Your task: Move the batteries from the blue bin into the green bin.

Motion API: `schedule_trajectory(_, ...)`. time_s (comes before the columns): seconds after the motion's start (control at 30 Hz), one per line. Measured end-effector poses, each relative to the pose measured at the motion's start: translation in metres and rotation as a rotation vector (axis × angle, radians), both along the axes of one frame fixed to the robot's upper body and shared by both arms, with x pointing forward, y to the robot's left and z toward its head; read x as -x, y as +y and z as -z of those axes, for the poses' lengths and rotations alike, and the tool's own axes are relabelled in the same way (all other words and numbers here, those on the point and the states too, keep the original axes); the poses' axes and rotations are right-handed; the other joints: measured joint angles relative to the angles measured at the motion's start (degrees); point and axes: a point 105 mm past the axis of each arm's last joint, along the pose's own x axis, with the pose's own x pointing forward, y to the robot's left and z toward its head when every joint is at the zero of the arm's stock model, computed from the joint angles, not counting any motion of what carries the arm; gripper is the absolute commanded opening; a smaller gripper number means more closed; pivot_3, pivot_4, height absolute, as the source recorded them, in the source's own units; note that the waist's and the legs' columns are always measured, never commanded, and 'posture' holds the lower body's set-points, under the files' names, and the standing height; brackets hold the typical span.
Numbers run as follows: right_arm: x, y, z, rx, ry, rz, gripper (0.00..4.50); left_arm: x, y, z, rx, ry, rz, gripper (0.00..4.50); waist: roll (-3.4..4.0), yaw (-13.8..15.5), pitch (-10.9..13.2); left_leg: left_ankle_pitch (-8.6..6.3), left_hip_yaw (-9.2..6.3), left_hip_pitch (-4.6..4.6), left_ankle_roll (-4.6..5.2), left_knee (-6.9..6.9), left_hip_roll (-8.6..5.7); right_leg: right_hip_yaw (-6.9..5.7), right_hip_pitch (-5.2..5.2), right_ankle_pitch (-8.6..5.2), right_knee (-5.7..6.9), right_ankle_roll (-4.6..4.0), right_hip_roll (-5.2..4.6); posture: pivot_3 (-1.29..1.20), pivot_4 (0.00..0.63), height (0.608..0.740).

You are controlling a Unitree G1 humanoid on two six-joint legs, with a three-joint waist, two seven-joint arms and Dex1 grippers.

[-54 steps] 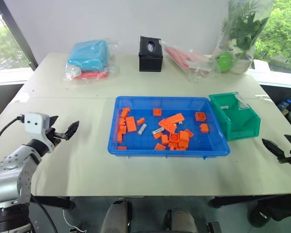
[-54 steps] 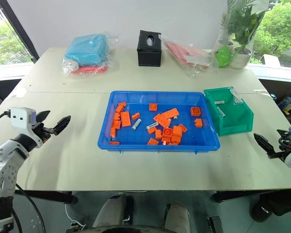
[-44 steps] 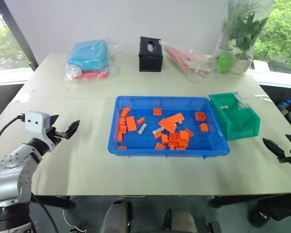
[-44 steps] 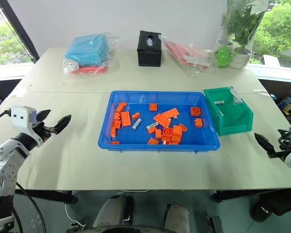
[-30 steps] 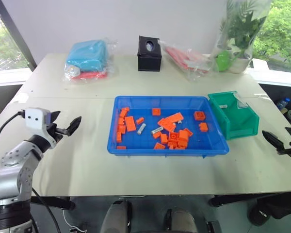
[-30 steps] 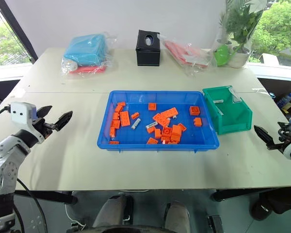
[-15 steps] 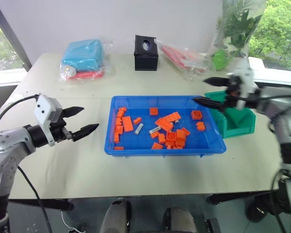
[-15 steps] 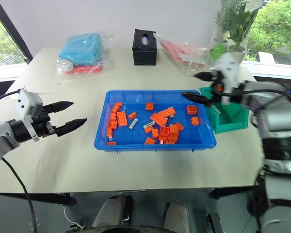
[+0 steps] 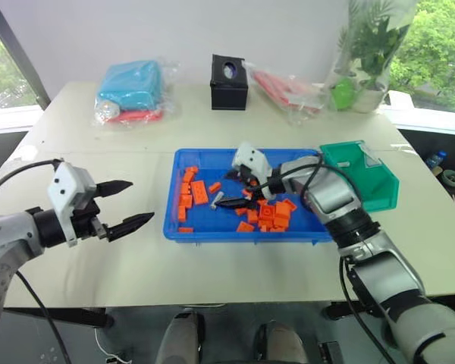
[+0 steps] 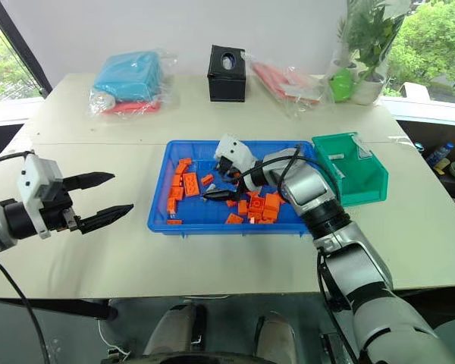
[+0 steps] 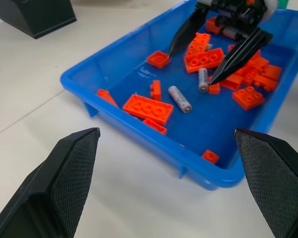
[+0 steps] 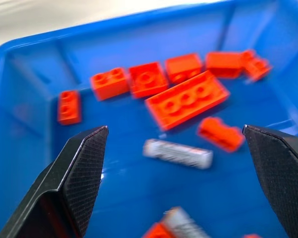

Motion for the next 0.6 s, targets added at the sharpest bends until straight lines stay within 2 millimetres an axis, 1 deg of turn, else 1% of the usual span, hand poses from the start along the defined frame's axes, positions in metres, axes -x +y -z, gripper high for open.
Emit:
schedule_trajectory(0.2,0.001,0.011,0.012,0.006,0.059,0.07,4.45,0.003,-0.005,-0.005,0.004,-0.02,0.017,4.5,0.01,-0.13,0.0,0.01,-0.01,0.05,-0.03,-0.1,0.14,-0.01,-0.53,0.28,0.16,-0.46,0.2,0.0,0.15,0.63)
schedule_trajectory(0.3,-0.001,0.017,0.019,0.006,0.077,0.098,4.45,0.002,-0.005,-0.007,0.004,-0.027,0.015,4.5,-0.03,-0.17,-0.02,0.2,0.03,0.07,-0.32,-0.02,0.15,-0.01,-0.75,0.37,0.38,-0.48,0.14,0.0,0.15,0.63)
schedule_trajectory(0.43,-0.006,0.019,0.03,0.03,0.084,0.139,4.45,0.0,-0.007,-0.01,0.005,-0.042,0.016,4.5,-0.14,-0.13,-0.07,0.22,0.48,0.05,-0.37,0.01,0.19,0.0,-0.94,0.54,0.59,-0.56,-0.03,0.0,0.15,0.63)
schedule_trajectory(0.6,-0.009,0.02,0.041,0.071,0.07,0.15,4.45,-0.003,-0.011,-0.012,0.009,-0.05,0.035,4.5,-0.16,-0.21,-0.08,0.22,0.57,0.05,-0.38,0.01,0.27,-0.01,-1.02,0.52,0.63,-0.56,-0.01,0.0,0.15,0.63)
